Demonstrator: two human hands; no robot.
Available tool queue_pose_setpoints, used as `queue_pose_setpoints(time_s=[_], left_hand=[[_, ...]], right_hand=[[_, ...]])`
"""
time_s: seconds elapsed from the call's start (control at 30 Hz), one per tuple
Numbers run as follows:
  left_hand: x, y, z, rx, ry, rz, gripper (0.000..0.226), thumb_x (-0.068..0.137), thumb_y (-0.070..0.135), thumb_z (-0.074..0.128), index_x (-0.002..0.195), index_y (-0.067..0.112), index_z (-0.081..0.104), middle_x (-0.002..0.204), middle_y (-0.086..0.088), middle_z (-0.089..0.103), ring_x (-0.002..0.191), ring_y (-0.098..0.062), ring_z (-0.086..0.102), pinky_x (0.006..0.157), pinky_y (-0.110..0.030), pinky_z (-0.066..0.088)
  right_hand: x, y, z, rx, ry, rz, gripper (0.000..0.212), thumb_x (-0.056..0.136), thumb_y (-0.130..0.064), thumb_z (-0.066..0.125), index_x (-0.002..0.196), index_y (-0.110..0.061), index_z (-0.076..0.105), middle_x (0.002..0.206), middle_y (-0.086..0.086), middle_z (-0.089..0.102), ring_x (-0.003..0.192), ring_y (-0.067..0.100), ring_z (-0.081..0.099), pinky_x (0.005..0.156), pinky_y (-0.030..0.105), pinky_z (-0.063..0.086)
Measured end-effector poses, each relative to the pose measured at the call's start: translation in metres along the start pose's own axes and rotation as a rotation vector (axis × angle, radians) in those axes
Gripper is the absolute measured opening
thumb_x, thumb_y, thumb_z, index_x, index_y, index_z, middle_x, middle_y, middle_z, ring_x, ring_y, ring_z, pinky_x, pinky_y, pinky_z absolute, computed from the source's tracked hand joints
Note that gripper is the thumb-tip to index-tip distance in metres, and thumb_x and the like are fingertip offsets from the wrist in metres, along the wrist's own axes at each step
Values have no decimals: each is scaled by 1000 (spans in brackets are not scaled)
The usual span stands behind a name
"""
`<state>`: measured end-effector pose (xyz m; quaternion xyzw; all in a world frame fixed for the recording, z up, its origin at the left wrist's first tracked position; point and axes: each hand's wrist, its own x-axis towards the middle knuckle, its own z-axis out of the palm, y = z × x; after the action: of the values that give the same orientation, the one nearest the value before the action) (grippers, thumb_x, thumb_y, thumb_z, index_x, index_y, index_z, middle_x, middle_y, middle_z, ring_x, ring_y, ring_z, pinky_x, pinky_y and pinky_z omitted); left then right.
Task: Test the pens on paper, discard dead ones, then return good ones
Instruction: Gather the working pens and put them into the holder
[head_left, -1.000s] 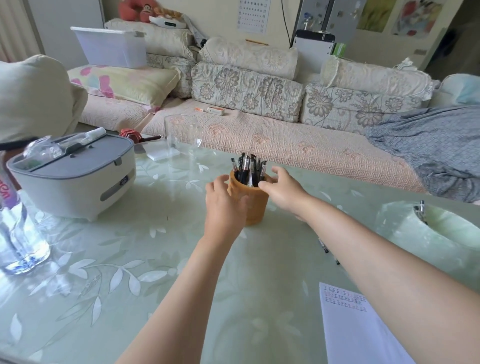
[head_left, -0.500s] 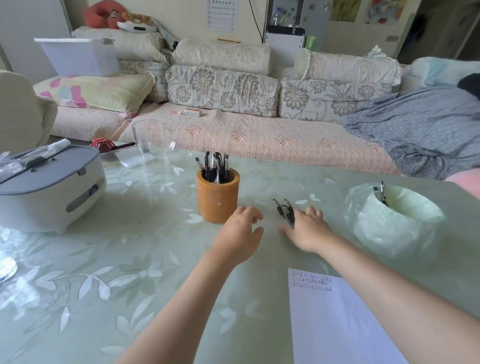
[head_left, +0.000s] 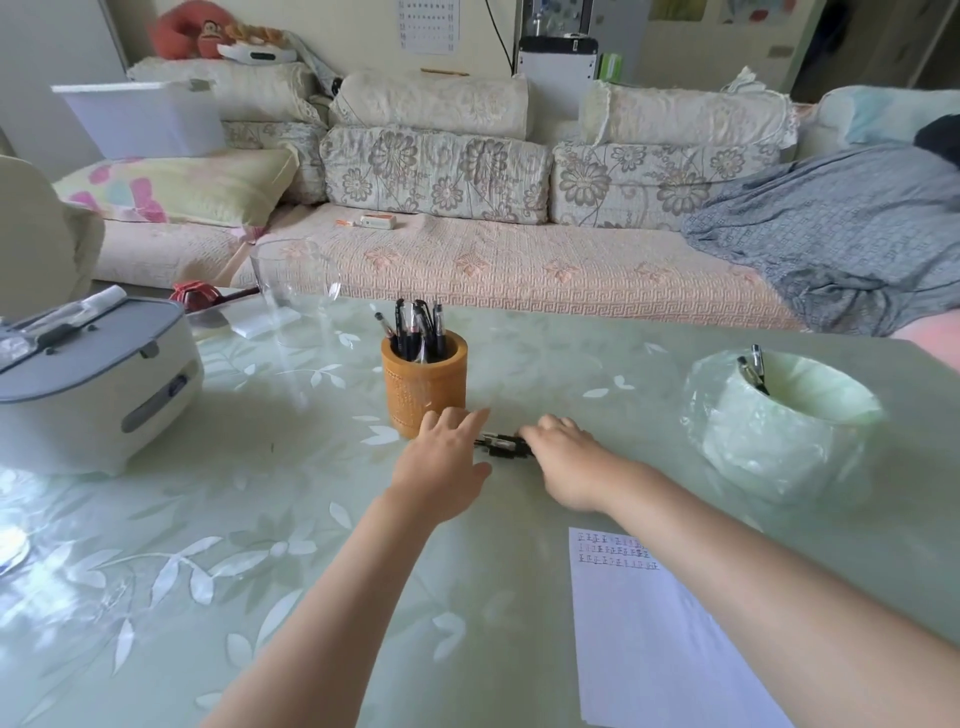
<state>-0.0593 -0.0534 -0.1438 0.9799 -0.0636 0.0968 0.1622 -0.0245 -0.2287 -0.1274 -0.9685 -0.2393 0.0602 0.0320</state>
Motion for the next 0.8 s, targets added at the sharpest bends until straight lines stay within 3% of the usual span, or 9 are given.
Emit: queue_pose_setpoints(time_s=[0.13,0.23,0.3,0.37,0.43,0.57,0.7,0.8], left_hand=[[1,-6,-4,-111,18,30,54,94,30,56,145,26,38,131,-2,51,123,-25,41,101,-34,38],[5,-4,-19,-358,164,49,40,90,13,59,129,21,57,119,-1,58,110,-17,53,91,-22,41],[6,0,-37,-473,269,36,37,87,7,54,122,20,61,110,2,62,98,-10,56,84,-13,42],[5,4,-55,-608,321,4,35,88,6,51,116,23,62,101,6,65,86,-5,58,74,-5,41],[3,9,-68,-709,321,2,29,90,9,50,110,26,62,96,8,66,81,-2,59,68,-6,41],[-1,15,-72,-644,241,82,19,97,19,47,107,26,61,100,10,57,86,-9,59,76,-20,47],[-4,14,-69,-560,208,107,15,98,16,43,109,23,51,97,6,51,78,-15,58,66,-10,44],[-3,17,-71,-556,193,89,9,99,14,43,103,21,47,95,9,47,73,-18,58,60,-15,46]], right_hand=[[-2,-11,-3,96,32,-114,51,85,7,35,131,-13,45,119,10,43,118,29,41,98,36,39],[-3,-19,-13,263,69,-135,25,92,1,35,107,-15,44,112,10,42,103,32,50,81,36,39],[-4,-24,-19,380,96,-131,17,95,-3,36,98,-20,40,111,11,46,98,31,54,80,37,42],[-5,-28,-23,499,100,-124,13,98,-9,36,101,-19,44,107,9,53,94,27,58,82,38,45],[-5,-35,-25,605,86,-143,14,99,-13,34,103,-21,45,102,6,59,92,21,60,83,36,47],[-4,-48,-21,749,58,-178,15,99,-12,38,96,-26,45,95,-4,64,88,10,63,80,29,48],[-3,-54,-18,758,86,-185,10,101,-16,40,107,-17,48,91,-14,60,87,-5,59,70,20,47],[-3,-57,-18,819,155,-180,10,100,-18,42,109,-18,46,89,-10,61,82,0,62,73,31,52]])
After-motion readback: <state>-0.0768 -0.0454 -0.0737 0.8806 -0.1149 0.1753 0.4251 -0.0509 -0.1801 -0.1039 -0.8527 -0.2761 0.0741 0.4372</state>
